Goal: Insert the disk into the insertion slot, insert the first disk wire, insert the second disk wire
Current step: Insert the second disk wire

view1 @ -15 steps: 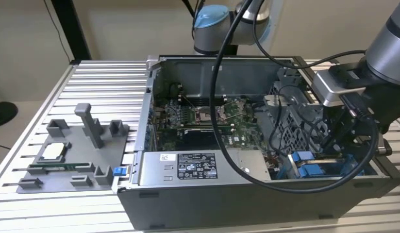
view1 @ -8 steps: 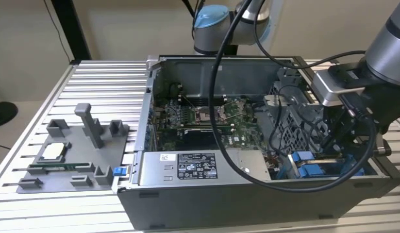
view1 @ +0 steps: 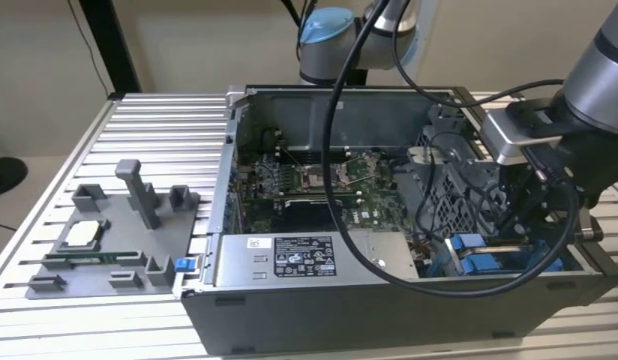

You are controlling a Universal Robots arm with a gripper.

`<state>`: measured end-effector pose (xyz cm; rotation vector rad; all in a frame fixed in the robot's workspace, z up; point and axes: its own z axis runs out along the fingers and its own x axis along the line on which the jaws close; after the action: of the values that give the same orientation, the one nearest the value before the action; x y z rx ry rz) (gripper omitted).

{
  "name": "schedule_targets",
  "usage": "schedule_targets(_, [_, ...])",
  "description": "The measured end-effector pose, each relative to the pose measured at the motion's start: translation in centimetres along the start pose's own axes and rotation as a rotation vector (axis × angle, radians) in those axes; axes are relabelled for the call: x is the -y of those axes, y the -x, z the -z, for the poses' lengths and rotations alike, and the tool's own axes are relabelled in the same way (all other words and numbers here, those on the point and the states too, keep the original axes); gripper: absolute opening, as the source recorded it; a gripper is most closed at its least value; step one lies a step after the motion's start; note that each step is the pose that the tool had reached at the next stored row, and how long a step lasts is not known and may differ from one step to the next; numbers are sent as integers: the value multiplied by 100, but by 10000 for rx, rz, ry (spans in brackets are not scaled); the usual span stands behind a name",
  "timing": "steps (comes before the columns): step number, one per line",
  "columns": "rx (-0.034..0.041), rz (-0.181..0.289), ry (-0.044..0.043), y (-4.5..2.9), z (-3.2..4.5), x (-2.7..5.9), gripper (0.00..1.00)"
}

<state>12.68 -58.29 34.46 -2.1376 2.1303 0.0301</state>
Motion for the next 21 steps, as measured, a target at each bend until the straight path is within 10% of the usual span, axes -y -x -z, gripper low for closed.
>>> schedule_targets(21, [-3, 0, 0, 6, -51, -4, 0])
